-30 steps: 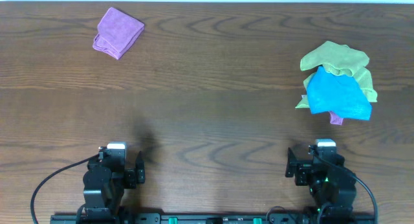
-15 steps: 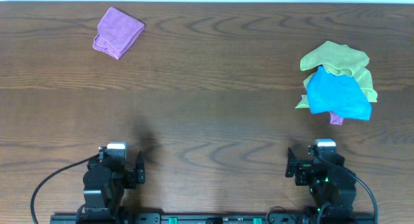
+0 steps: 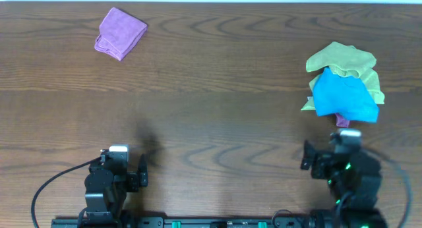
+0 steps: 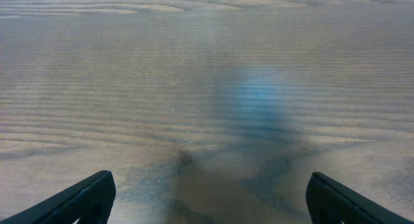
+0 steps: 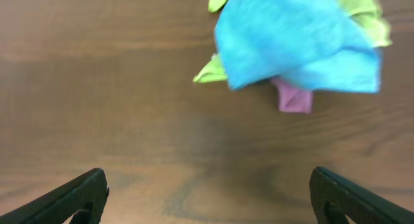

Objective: Fold the cloth
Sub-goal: 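Reach the right gripper to the cloth pile and grasp the blue cloth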

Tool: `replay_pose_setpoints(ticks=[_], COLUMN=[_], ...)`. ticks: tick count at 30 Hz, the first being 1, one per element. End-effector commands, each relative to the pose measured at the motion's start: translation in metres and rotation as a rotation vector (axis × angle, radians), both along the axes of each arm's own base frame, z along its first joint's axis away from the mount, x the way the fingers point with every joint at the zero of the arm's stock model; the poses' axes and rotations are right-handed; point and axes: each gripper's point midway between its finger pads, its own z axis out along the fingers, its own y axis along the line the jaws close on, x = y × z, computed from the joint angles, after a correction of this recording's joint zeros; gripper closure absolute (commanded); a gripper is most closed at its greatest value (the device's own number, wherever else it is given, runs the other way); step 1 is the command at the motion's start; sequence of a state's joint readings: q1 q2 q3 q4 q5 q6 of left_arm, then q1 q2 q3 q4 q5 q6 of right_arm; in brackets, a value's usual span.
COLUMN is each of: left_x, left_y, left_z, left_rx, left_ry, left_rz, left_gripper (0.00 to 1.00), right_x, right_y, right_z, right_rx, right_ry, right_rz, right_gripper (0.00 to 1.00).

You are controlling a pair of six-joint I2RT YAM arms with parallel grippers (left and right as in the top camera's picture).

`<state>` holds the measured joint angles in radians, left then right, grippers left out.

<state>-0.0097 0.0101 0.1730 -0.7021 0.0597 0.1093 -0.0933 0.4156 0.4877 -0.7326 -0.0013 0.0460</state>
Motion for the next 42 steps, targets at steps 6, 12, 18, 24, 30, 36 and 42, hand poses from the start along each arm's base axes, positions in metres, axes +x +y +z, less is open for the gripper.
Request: replay_pose_setpoints(ticks=[6, 12, 18, 24, 30, 36, 42], left_x=[-0.001, -0.001, -0.001, -0.001, -0.001, -0.001, -0.001], left_y=[0.001, 0.001, 0.001, 0.001, 0.001, 0.001, 0.001], left_z=[-0.005, -0.005, -0.005, -0.005, -0.005, -0.005, -0.005], left_rx=[0.015, 0.015, 0.015, 0.015, 0.015, 0.015, 0.015], left_ry=[0.009, 0.009, 0.009, 0.009, 0.009, 0.009, 0.009], left_rz=[-0.002, -0.002, -0.002, -0.002, -0.002, -0.002, -0.002], left_gripper=[0.05, 0.05, 0.05, 0.05, 0.05, 0.05, 0.05], right_x=[0.034, 0.064, 0.097, 0.123, 0.147, 0.157, 0.170], right_y=[-0.032, -0.060, -0.092, -0.106, -0.112, -0.116, -0.110], right_z=[0.079, 0.109, 0.093, 0.060, 0.038, 0.004, -0.034], right_rx=[0.007, -0.007, 0.048, 0.057, 0.055, 0.047, 0.087], right_ry=[0.073, 0.155, 0.215, 0.272, 0.286, 0.360, 0.433], right_rz=[-0.155, -0.313, -0.517, -0.551, -0.549, -0.556, -0.524], right_gripper=[0.01, 0.01, 0.01, 0.01, 0.01, 0.01, 0.06])
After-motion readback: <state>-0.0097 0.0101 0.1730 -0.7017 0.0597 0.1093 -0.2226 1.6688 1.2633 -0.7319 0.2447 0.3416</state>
